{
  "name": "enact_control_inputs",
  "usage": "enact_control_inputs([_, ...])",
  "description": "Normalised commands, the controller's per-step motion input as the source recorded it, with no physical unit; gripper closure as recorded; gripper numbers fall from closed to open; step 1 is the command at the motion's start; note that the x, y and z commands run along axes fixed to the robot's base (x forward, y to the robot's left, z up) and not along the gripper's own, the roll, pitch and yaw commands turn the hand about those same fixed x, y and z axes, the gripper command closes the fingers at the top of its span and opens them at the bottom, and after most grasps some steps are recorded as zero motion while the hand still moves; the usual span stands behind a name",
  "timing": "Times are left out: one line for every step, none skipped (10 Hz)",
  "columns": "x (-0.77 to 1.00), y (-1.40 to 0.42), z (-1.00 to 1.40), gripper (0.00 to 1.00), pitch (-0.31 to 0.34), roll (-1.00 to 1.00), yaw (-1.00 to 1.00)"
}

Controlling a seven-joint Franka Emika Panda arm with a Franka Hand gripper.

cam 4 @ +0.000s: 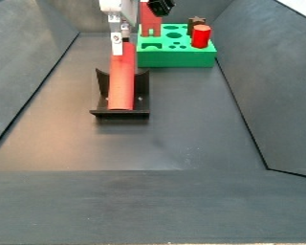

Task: Pick up the oval object. Move up. Place the oval object on the fixture. Regrasp the oval object. Move to above the board. Insert the oval object.
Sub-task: Regrasp the oval object.

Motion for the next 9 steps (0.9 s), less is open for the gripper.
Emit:
enact_control_inputs([0.09,-0.01,0.0,0.0,0.232,-0.05,0.06])
enact_control_inputs([0.09,-0.01,0.0,0.0,0.232,-0.05,0.06])
enact_control_inputs([0.09,-0.01,0.0,0.0,0.232,-0.05,0.06])
enact_control_inputs([0.09,-0.01,0.0,0.0,0.232,-0.05,0.06])
enact_control_inputs([0.09,-0.01,0.0,0.0,0.232,-0.05,0.06])
enact_control_inputs([0.09,-0.01,0.0,0.0,0.232,-0.05,0.06])
enact_control_inputs([0.09,-0.01,0.0,0.0,0.232,-0.05,0.06])
enact_control_inputs([0.09,-0.01,0.0,0.0,0.232,-0.05,0.06])
enact_control_inputs([0.09,-0.01,0.0,0.0,0.232,-0.05,0.06])
